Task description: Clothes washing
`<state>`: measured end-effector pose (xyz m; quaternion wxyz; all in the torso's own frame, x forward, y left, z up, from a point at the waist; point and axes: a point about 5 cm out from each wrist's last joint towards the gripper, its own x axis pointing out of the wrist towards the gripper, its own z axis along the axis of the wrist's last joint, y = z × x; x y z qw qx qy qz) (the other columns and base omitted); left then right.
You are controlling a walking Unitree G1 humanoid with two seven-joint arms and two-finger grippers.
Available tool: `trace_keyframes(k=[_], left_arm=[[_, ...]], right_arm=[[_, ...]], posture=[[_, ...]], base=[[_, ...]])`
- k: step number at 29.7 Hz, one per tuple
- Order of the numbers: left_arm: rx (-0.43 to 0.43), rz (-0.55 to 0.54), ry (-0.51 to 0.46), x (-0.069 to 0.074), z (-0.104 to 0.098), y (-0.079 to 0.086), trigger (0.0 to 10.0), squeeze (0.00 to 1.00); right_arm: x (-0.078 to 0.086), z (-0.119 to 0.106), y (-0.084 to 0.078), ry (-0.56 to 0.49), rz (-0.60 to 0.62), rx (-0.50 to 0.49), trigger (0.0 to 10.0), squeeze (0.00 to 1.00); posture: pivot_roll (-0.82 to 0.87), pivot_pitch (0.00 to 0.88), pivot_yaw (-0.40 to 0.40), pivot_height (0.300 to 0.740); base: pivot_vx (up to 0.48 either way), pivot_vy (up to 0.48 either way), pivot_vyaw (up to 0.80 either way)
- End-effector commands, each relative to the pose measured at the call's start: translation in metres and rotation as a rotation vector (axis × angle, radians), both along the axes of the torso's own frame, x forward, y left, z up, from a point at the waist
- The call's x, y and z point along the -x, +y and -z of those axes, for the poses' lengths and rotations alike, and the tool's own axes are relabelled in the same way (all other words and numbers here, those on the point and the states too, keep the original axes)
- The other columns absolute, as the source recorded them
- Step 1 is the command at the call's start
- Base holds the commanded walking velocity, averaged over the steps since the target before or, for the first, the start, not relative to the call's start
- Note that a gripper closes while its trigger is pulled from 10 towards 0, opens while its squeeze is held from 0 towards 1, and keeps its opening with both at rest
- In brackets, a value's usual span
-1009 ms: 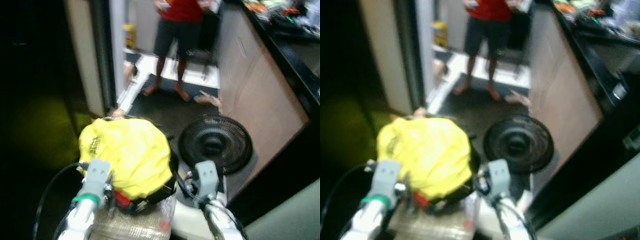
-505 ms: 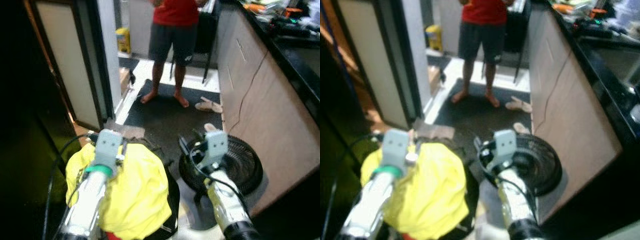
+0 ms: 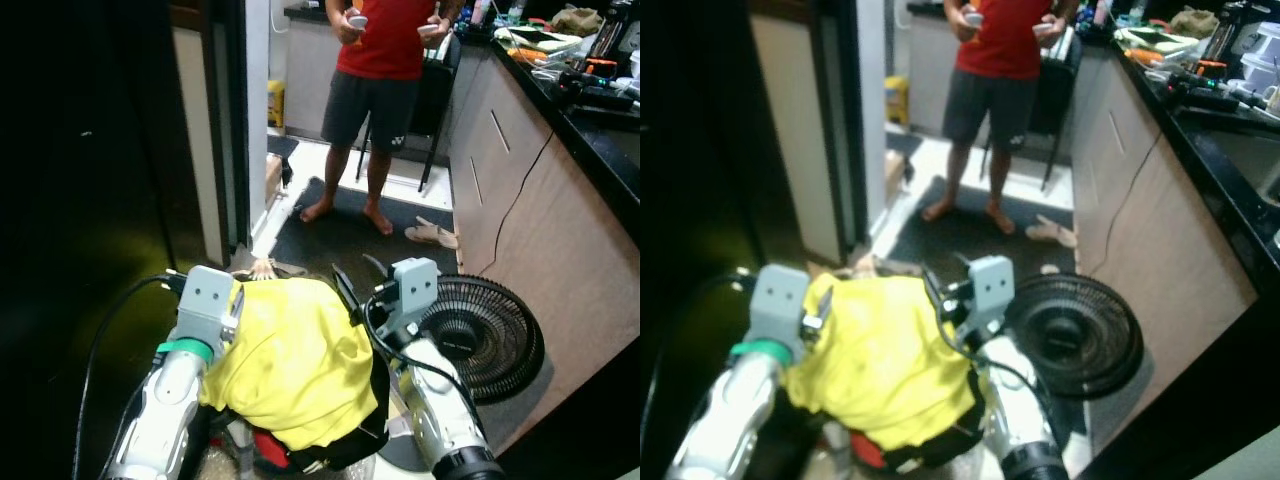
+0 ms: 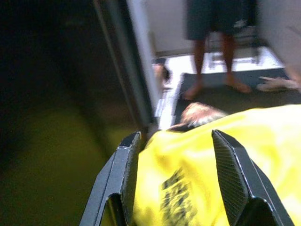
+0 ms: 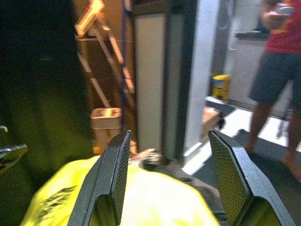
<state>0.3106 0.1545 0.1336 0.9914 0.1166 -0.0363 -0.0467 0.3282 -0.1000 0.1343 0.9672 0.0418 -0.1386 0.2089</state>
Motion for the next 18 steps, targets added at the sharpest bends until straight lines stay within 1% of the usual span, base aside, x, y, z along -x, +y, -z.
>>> trace_keyframes(k=[1,11,12,15,18], left_arm=[[-0.003,0.000,0.008,0.0012,0.0006,0.0003,10.0,0.00],[-0.010,-0.003,0.007,0.0012,0.0008,0.0008,10.0,0.00],[-0.013,-0.005,0.008,0.0014,0.0011,0.0010,10.0,0.00],[-0.015,-0.005,0.008,0.0015,0.0012,0.0012,10.0,0.00],[-0.020,-0.008,0.010,0.0018,0.0017,0.0017,10.0,0.00]], right_arm=[[0.0001,-0.0005,-0.0001,0.009,-0.002,-0.003,10.0,0.00],[0.0019,0.0017,0.0000,0.022,-0.004,0.001,10.0,0.00],[0.0022,0.0024,-0.0001,0.025,-0.003,0.002,10.0,0.00],[0.0024,0.0030,-0.0002,0.029,-0.003,0.004,10.0,0.00],[0.0031,0.0044,-0.0007,0.038,-0.003,0.008,10.0,0.00]], posture=[[0.07,0.026,-0.006,0.740],[0.07,0.026,-0.007,0.740],[0.07,0.026,-0.007,0.740],[0.07,0.026,-0.007,0.740],[0.07,0.027,-0.008,0.740]], base=[[0.000,0.000,0.00],[0.000,0.000,0.00],[0.251,0.000,0.00],[0.000,0.000,0.00],[0.300,0.000,0.00]])
